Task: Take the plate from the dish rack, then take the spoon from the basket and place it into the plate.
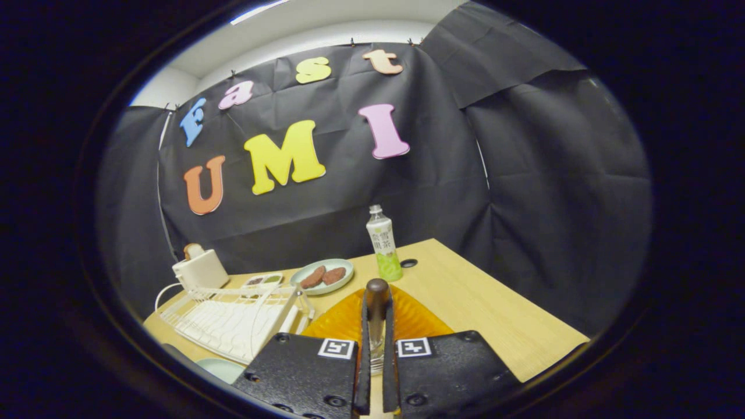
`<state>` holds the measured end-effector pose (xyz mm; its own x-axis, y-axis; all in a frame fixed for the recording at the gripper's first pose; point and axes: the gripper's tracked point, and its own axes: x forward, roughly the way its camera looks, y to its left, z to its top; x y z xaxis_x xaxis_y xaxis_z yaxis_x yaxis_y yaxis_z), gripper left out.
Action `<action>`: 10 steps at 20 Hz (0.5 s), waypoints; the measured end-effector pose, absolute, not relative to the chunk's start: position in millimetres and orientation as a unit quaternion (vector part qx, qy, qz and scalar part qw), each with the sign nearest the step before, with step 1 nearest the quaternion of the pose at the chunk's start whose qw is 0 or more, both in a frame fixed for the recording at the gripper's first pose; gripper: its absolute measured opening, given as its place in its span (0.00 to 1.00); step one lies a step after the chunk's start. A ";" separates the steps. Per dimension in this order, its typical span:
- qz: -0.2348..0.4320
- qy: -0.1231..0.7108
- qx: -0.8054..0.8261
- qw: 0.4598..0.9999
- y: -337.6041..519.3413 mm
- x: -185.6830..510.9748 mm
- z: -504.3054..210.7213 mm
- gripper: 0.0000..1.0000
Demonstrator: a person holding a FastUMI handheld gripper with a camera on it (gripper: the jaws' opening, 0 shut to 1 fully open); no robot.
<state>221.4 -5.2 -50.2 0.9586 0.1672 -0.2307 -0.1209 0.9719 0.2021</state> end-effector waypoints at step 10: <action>0.176 0.051 0.080 0.980 69.5 133.7 28.8 0.10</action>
